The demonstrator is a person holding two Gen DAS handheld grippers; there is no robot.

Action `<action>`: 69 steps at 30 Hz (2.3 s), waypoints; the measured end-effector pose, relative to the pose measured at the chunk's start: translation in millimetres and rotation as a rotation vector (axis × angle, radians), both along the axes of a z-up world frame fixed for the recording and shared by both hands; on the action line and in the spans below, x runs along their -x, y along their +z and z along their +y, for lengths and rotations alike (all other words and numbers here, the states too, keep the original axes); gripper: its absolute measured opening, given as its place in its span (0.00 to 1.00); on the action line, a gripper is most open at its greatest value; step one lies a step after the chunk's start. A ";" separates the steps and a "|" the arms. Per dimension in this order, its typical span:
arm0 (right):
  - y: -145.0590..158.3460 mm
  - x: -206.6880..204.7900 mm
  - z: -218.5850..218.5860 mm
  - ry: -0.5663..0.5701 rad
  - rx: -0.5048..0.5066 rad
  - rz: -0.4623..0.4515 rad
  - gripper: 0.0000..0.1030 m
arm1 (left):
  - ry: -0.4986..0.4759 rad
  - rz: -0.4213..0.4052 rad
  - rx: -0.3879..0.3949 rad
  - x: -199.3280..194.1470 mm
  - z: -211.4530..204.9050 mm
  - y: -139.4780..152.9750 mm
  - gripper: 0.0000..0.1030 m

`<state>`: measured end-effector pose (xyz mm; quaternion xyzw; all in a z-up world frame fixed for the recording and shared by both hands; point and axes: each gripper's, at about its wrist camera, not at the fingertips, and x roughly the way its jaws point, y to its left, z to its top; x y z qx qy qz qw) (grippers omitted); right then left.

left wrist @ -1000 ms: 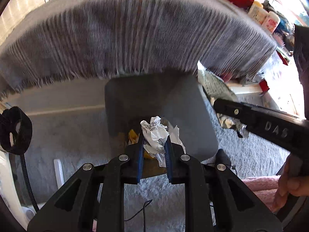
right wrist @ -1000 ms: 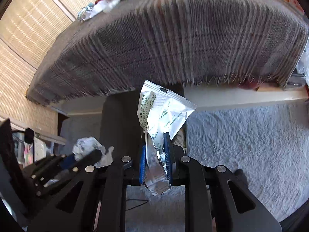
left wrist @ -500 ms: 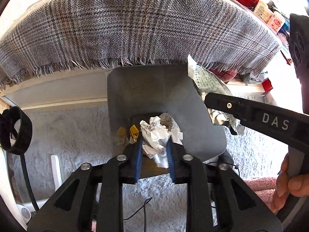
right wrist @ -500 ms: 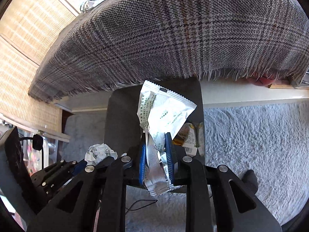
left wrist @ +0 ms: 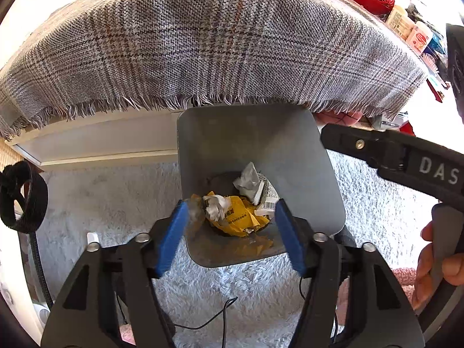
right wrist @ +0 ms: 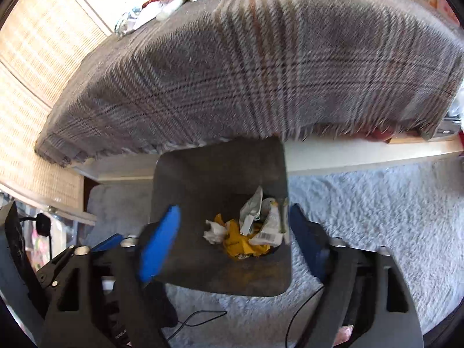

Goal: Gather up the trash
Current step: 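Grasp the white paper scrap with the left tool while the right tool grasps the white cloth strip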

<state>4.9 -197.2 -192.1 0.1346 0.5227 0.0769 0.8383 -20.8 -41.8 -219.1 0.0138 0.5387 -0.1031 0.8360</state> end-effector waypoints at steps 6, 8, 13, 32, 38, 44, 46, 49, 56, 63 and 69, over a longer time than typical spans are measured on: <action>14.2 -6.0 -6.9 0.017 -0.016 -0.020 0.93 | 0.028 -0.002 0.018 -3.6 5.6 10.2 0.81; 24.7 -9.3 -8.6 0.027 -0.021 -0.038 0.93 | 0.034 -0.011 0.026 -5.6 6.7 18.6 0.83; 60.7 -21.9 -12.1 0.052 -0.022 -0.089 0.93 | 0.032 -0.066 0.015 -21.4 12.2 52.9 0.86; 114.5 -137.5 -34.8 0.002 -0.003 -0.187 0.93 | 0.049 -0.189 -0.019 -149.2 30.1 128.3 0.86; 114.3 -168.7 -36.2 -0.005 -0.048 -0.220 0.91 | 0.024 -0.211 -0.011 -185.8 21.8 124.3 0.85; 113.9 -197.3 -26.9 0.019 -0.050 -0.232 0.70 | 0.038 -0.236 0.038 -215.3 21.2 117.8 0.70; 112.0 -203.4 -25.0 0.031 -0.053 -0.233 0.67 | 0.035 -0.253 0.036 -224.7 19.3 118.0 0.69; 108.0 -211.5 -26.3 0.031 -0.065 -0.231 0.66 | 0.017 -0.258 0.025 -234.7 15.0 116.2 0.69; 94.2 -230.4 -21.6 0.035 -0.098 -0.213 0.62 | -0.018 -0.229 0.024 -254.8 1.5 105.3 0.69; 81.6 -233.7 -11.6 0.071 -0.071 -0.197 0.23 | -0.037 -0.232 0.009 -260.1 -6.7 95.2 0.50; 83.4 -228.5 -12.1 0.079 -0.048 -0.207 0.18 | -0.040 -0.235 0.037 -258.8 -1.5 94.0 0.32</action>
